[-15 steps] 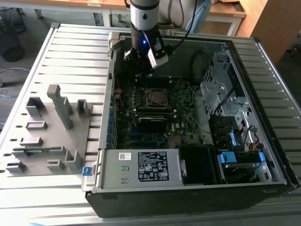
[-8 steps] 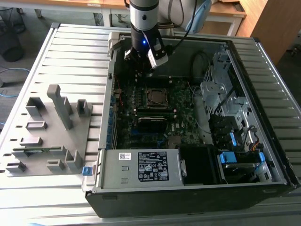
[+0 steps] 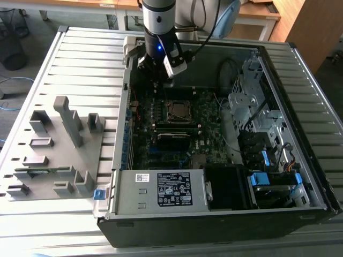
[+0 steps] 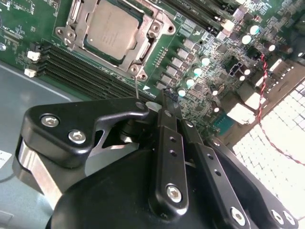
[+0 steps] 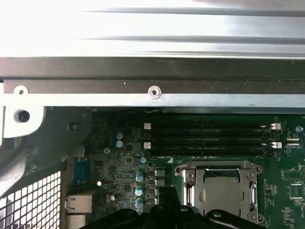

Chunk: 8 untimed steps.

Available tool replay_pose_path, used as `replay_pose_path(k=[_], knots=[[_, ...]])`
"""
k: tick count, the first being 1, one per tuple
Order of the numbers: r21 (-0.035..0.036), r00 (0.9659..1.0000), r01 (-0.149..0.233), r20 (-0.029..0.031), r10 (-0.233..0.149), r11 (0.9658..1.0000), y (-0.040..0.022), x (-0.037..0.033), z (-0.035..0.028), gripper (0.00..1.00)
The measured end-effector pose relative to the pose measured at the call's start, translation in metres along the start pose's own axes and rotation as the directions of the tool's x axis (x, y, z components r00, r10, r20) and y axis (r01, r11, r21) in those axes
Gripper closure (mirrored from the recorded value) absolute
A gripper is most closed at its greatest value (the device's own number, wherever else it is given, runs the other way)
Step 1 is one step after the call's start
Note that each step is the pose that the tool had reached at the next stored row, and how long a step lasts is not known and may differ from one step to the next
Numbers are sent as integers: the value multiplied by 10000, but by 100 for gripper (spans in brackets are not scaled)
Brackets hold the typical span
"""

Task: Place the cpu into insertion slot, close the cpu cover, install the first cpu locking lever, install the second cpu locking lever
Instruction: 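Install the first cpu locking lever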

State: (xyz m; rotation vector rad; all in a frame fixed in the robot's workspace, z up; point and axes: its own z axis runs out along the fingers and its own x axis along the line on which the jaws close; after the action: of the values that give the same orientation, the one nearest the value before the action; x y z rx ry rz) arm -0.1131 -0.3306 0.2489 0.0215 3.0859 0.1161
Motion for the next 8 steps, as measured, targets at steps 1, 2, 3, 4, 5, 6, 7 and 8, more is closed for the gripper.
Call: replay_pose_path(k=[1,2,3,4,5,6,7,8], knots=[[-8,10000,0,-3,0,10000,0,1,-2,90],[-14,10000,-2,0,2,10000,0,1,-5,90],[-17,10000,-2,1,2,10000,0,0,-7,90],[-16,10000,-2,0,2,10000,0,0,-13,90],[-17,10000,-1,0,1,10000,1,-1,-20,90],[-18,10000,-1,1,1,10000,2,-1,-27,90],[-18,10000,-1,1,1,10000,2,-1,-35,90],[-17,10000,-1,1,1,10000,3,-2,-43,90]])
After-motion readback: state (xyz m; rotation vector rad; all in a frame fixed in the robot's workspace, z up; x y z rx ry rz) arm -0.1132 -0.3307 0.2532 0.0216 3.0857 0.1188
